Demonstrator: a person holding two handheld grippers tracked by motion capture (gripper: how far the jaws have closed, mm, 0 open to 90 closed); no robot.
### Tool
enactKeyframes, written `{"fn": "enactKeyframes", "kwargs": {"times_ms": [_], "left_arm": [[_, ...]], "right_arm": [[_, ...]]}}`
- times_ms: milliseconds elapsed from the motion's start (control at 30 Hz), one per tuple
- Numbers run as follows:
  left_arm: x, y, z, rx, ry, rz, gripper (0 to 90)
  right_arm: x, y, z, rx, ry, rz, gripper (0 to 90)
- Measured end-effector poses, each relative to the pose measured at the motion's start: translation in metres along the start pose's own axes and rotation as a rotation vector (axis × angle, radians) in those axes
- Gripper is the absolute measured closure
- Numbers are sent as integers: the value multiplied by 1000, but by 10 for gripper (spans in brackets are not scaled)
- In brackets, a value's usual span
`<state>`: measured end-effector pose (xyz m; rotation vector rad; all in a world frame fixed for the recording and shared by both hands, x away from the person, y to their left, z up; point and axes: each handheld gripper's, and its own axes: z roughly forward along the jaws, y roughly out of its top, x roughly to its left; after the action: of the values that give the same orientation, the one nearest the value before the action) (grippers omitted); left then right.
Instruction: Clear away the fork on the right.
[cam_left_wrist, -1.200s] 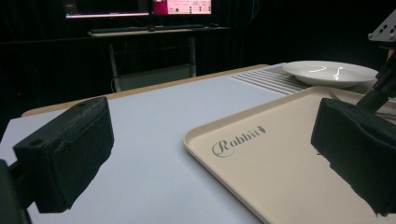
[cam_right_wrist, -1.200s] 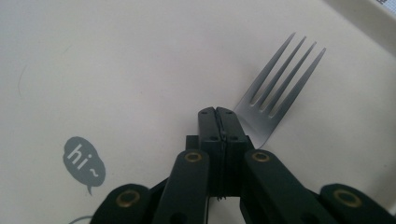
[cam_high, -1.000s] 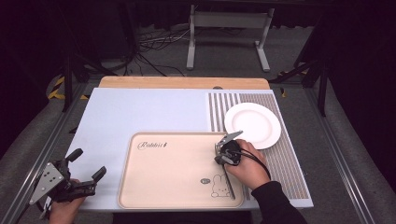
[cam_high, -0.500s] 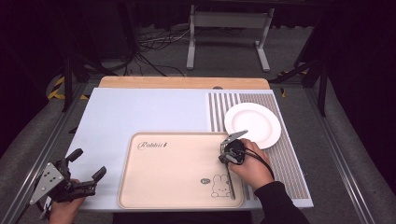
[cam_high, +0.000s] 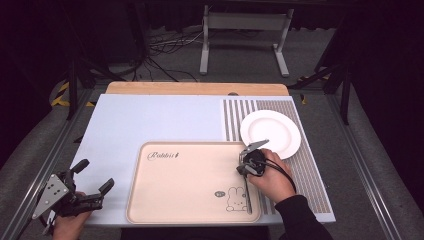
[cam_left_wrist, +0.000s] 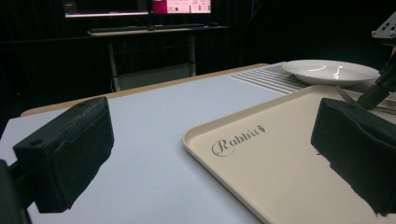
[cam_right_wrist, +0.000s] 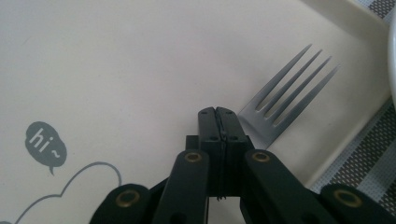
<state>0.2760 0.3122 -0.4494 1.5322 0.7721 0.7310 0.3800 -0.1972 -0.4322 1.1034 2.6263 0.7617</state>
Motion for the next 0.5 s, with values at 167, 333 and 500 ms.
{"fn": "enactKeyframes", "kwargs": {"times_ms": [167,333,500], "left_arm": [[0,0,0,1,-2,3,1],[0,0,1,2,-2,1,1],[0,0,1,2,-3,-1,1]], "right_arm": [[-1,-1,-1,2,-1,6,900],[-1,0,-1,4,-3,11,875],[3,4,-6,-25,12,5,781]]}}
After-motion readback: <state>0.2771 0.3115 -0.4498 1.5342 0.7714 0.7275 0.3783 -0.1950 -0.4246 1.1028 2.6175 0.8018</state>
